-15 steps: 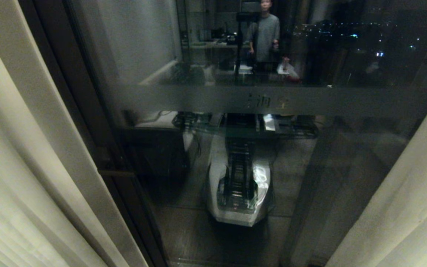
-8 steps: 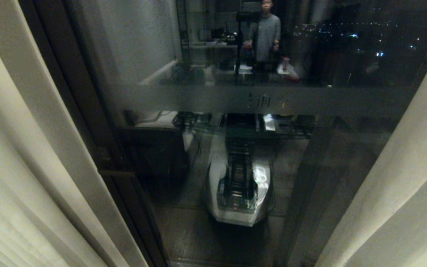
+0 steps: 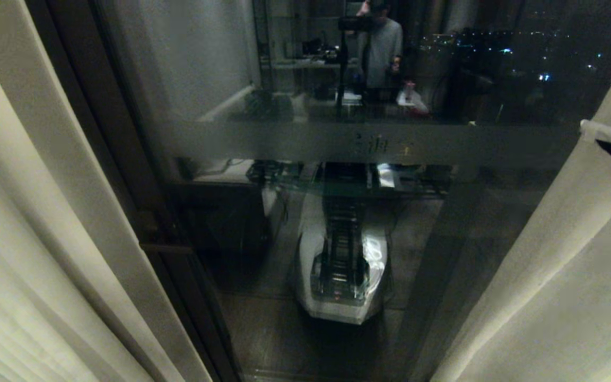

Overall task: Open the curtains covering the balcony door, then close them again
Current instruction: Close the inner curtains on both sides

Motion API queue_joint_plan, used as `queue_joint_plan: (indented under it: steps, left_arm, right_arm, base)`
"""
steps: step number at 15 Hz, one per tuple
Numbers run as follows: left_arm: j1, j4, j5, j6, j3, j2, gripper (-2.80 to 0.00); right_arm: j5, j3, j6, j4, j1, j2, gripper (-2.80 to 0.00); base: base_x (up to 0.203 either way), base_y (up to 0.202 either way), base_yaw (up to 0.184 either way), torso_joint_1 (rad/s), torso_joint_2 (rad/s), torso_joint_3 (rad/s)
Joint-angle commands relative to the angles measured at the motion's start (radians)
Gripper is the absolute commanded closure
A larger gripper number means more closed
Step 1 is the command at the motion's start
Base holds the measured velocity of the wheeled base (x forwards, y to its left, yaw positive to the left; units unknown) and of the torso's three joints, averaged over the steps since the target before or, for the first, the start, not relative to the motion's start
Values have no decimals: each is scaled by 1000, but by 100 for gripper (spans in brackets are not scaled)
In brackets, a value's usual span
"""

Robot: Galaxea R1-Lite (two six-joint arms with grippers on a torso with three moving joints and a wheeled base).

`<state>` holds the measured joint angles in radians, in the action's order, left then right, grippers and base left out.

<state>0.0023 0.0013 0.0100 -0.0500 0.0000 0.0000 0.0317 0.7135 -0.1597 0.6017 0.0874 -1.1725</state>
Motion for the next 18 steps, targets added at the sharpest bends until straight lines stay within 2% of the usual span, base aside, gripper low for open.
queue_joint_plan:
  steps: [1, 4, 9, 18]
  left_arm:
    - [-1, 0, -1, -1, 0, 0, 0]
    - [-1, 0, -1, -1, 0, 0, 0]
    - [-1, 0, -1, -1, 0, 0, 0]
    - [-1, 0, 1, -1, 0, 0, 0]
  right_arm:
    - [1, -20, 8, 10, 0, 39, -280]
    - [1, -38, 29, -4, 0, 94, -280]
    - [-1, -143, 30, -28, -3, 241, -280]
    - [-16, -235, 28, -301, -6, 544, -280]
  base:
    - [0, 0, 0, 0, 0, 0]
    - [0, 0, 0, 0, 0, 0]
    - [0, 0, 0, 0, 0, 0]
    - [0, 0, 0, 0, 0, 0]
